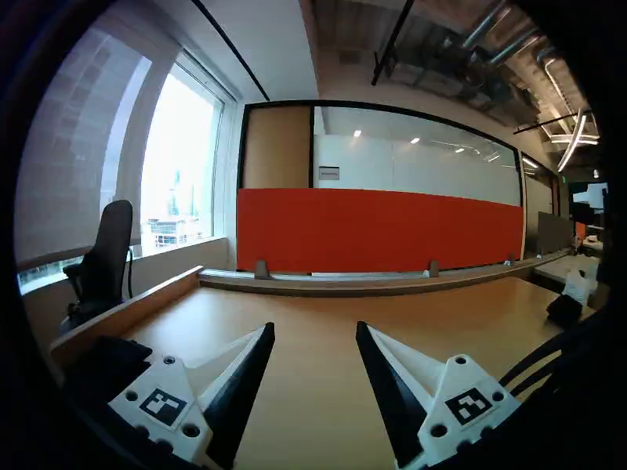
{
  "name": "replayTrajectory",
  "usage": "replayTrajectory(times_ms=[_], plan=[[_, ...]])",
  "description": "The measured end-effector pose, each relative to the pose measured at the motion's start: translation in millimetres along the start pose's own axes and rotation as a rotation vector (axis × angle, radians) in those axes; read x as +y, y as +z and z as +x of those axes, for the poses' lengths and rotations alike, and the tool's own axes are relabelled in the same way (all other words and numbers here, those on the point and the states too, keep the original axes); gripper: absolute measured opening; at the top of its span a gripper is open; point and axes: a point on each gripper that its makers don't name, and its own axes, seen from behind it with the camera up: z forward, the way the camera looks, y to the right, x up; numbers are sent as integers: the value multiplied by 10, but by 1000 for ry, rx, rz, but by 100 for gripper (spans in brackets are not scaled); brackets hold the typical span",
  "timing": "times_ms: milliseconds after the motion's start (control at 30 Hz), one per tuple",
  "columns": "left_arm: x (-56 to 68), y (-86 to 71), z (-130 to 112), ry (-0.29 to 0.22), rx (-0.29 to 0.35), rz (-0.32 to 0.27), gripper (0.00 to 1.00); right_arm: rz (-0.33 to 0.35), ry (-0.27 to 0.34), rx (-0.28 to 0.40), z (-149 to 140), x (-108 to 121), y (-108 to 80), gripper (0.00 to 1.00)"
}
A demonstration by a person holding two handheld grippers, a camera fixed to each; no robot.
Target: Fold towel
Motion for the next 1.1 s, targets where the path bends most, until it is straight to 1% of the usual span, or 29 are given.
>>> replayTrajectory(times_ms=[100, 200, 400, 600, 867, 1000, 1100], plan=[[25, -1, -101, -7, 3, -3, 76, 0, -2, -2, -68, -13, 4, 100], [43, 9, -198, -3, 7, -1, 76, 0, -5, 4, -127, -16, 2, 100], [127, 2, -354, 9, 22, -9, 76, 3, -6, 7, -309, 2, -19, 100], [138, 1, -499, 23, 24, 3, 76, 5, -13, -2, -491, 22, -17, 100], [175, 7, -562, 16, 39, 5, 76, 7, -22, -4, -591, 54, 5, 100], [185, 12, -622, 20, 38, 8, 76, 9, -20, 0, -601, 77, 2, 100], [192, 11, -624, 27, 43, 8, 76, 12, -17, 0, -621, 86, -5, 100]])
